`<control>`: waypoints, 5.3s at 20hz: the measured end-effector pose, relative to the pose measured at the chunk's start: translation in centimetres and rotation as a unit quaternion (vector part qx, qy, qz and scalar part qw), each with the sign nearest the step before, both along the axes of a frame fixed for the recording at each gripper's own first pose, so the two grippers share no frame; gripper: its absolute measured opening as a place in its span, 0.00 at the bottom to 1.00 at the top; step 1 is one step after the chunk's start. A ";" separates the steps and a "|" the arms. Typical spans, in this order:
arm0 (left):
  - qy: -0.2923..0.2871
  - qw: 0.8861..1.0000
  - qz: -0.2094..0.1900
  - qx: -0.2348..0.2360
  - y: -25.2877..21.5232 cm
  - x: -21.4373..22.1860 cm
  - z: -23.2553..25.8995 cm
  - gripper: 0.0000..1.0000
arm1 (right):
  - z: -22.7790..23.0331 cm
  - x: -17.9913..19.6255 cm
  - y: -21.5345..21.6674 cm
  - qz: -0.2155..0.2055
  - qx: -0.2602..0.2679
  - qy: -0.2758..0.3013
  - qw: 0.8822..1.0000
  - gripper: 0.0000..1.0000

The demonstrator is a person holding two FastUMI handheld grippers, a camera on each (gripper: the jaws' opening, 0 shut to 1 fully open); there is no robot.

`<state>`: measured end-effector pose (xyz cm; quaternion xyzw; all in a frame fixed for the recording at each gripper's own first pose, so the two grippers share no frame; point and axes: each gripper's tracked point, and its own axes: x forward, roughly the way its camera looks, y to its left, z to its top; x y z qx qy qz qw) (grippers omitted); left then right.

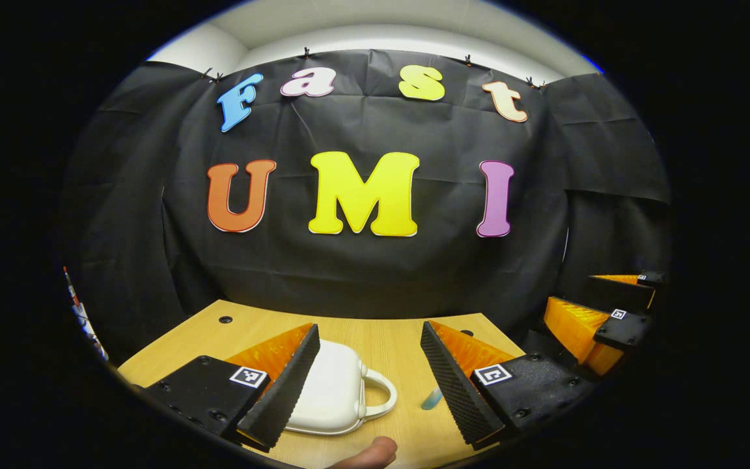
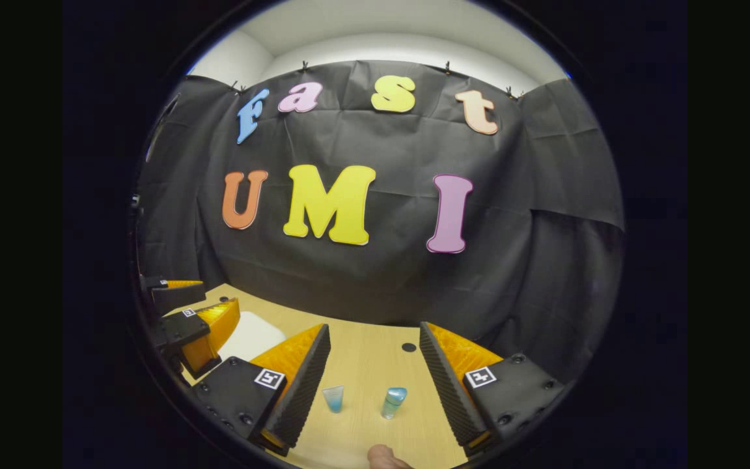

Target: First open the suitcase, pack the skin care products into it, and then close the suitcase.

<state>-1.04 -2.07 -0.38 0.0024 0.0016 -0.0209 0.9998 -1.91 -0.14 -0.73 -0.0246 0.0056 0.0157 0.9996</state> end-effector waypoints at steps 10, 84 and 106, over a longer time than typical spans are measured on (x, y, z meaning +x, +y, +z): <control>-0.013 0.998 0.001 0.065 0.3 2.1 -2.9 1.00 | 0.9 -0.2 -3.1 -0.032 -0.021 -0.035 0.999 0.82; 0.219 0.947 0.041 0.230 39.9 8.5 -9.3 0.03 | -8.4 7.6 4.1 -0.133 0.030 0.112 0.984 0.82; 0.324 0.944 0.042 -0.039 47.6 9.5 -24.5 0.79 | -11.3 4.2 3.0 -0.199 -0.013 0.164 0.966 0.82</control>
